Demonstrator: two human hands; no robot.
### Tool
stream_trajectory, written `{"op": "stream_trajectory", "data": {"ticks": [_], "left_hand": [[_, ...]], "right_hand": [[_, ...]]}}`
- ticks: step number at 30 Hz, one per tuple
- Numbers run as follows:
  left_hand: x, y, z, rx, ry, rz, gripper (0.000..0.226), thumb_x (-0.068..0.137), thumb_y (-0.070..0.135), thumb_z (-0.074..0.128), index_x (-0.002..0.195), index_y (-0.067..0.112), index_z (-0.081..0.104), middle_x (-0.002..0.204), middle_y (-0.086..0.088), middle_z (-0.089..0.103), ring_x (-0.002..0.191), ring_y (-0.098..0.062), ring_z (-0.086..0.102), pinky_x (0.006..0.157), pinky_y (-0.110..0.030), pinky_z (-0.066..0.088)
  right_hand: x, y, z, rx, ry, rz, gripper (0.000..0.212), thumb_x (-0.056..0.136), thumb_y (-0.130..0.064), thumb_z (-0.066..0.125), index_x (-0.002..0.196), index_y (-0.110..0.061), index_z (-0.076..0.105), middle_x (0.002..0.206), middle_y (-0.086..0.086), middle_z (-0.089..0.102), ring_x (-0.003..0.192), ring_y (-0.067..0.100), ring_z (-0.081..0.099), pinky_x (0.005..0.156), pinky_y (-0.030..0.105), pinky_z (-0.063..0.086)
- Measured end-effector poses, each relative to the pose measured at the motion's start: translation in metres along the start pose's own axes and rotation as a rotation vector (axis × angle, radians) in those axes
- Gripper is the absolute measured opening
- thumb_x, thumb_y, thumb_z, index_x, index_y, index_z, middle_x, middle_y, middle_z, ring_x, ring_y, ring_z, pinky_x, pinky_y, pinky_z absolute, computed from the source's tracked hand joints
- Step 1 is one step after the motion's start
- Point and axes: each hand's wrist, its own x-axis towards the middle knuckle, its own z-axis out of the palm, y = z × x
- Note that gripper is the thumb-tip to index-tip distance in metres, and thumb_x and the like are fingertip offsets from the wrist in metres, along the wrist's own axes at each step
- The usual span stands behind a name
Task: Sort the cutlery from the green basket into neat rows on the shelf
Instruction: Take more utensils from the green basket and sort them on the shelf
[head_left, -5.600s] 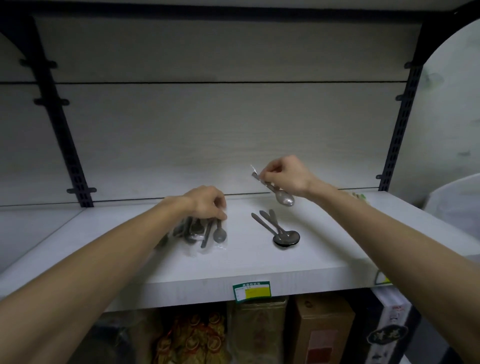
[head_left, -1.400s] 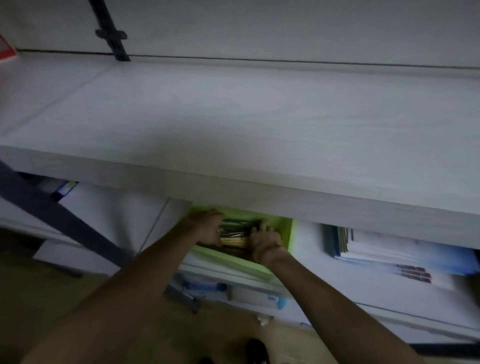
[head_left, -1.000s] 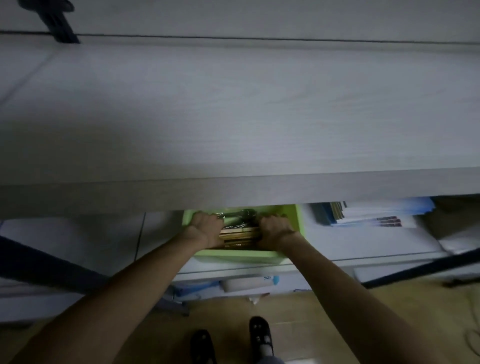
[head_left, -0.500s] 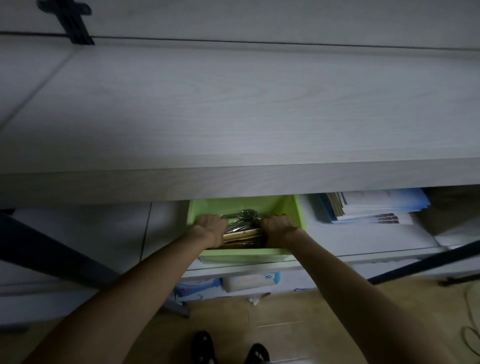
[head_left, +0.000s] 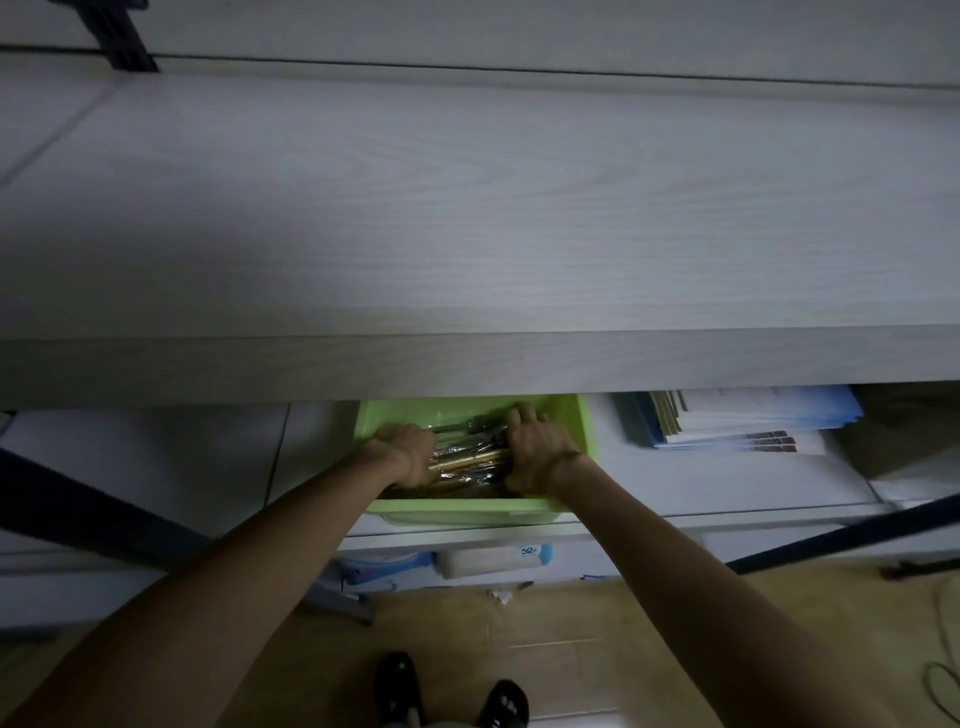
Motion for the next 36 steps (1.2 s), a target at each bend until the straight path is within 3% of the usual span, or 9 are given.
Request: {"op": "stream_trajectory", "data": {"ticks": [4, 13, 16, 20, 24, 28, 33, 36], "left_hand": [[0.002, -0.002, -0.007, 0.001, -0.056, 0.013, 0.028, 0.097, 0.037, 0.063, 0.111, 0.013, 0.063, 0.107, -0.005, 0.063, 0.09, -0.02, 0.059, 0.07, -0.03, 0.044], [-0.006, -0.002, -0.021, 0.046, -0.007, 0.013, 0.022, 0.099, 0.016, 0.055, 0.118, 0.011, 0.063, 0.117, -0.009, 0.064, 0.095, -0.023, 0.06, 0.071, -0.03, 0.042], [-0.006, -0.003, -0.022, 0.061, 0.019, 0.011, 0.027, 0.099, 0.012, 0.052, 0.125, 0.012, 0.058, 0.122, -0.011, 0.061, 0.108, -0.026, 0.061, 0.075, -0.031, 0.044], [-0.005, -0.001, -0.025, 0.058, 0.029, 0.0, 0.04, 0.098, 0.006, 0.05, 0.138, 0.009, 0.049, 0.132, -0.013, 0.057, 0.119, -0.029, 0.057, 0.083, -0.032, 0.045], [-0.004, -0.002, -0.027, 0.039, 0.01, -0.001, 0.043, 0.099, 0.01, 0.051, 0.142, 0.01, 0.044, 0.136, -0.014, 0.054, 0.121, -0.029, 0.056, 0.088, -0.035, 0.046], [-0.005, -0.005, -0.023, 0.035, 0.014, -0.001, 0.034, 0.101, 0.015, 0.049, 0.135, 0.01, 0.047, 0.134, -0.013, 0.055, 0.12, -0.03, 0.056, 0.084, -0.033, 0.043], [-0.007, -0.007, -0.02, 0.018, 0.037, -0.006, 0.034, 0.102, 0.014, 0.051, 0.135, 0.011, 0.046, 0.134, -0.013, 0.056, 0.12, -0.03, 0.056, 0.084, -0.034, 0.043], [-0.006, -0.009, -0.02, -0.002, 0.052, 0.023, 0.035, 0.103, 0.029, 0.053, 0.133, 0.011, 0.047, 0.132, -0.013, 0.056, 0.12, -0.031, 0.056, 0.088, -0.037, 0.045]], "right_hand": [[0.003, 0.003, 0.006, 0.004, -0.064, 0.01, 0.087, 0.08, -0.051, 0.073, 0.143, -0.007, 0.031, 0.138, 0.013, 0.044, 0.12, 0.03, 0.054, 0.098, 0.041, 0.051], [0.008, 0.005, 0.01, -0.219, -0.021, -0.031, 0.099, 0.082, -0.076, 0.056, 0.145, -0.002, 0.034, 0.125, 0.013, 0.058, 0.109, 0.028, 0.059, 0.096, 0.039, 0.048], [0.006, 0.007, 0.005, -0.301, 0.022, -0.037, 0.09, 0.087, -0.069, 0.055, 0.144, -0.002, 0.035, 0.124, 0.011, 0.061, 0.11, 0.028, 0.059, 0.099, 0.041, 0.045], [-0.001, 0.004, -0.008, -0.297, 0.091, -0.056, 0.086, 0.086, -0.059, 0.065, 0.145, -0.006, 0.031, 0.138, 0.016, 0.047, 0.122, 0.032, 0.05, 0.1, 0.042, 0.043], [-0.003, -0.001, -0.009, -0.222, 0.146, -0.119, 0.074, 0.085, -0.061, 0.065, 0.133, -0.01, 0.041, 0.125, 0.011, 0.056, 0.106, 0.027, 0.057, 0.085, 0.038, 0.048], [-0.003, 0.002, -0.004, -0.293, -0.014, -0.177, 0.052, 0.098, -0.055, 0.053, 0.127, -0.011, 0.052, 0.112, 0.005, 0.064, 0.083, 0.019, 0.059, 0.069, 0.031, 0.046], [0.001, 0.004, 0.002, -0.302, -0.085, -0.218, 0.041, 0.103, -0.043, 0.05, 0.128, -0.011, 0.051, 0.119, 0.01, 0.063, 0.1, 0.023, 0.063, 0.084, 0.034, 0.049], [0.005, 0.004, 0.004, -0.273, -0.099, -0.185, 0.036, 0.102, -0.039, 0.052, 0.126, -0.011, 0.052, 0.121, 0.009, 0.063, 0.103, 0.023, 0.062, 0.092, 0.035, 0.051]]}}
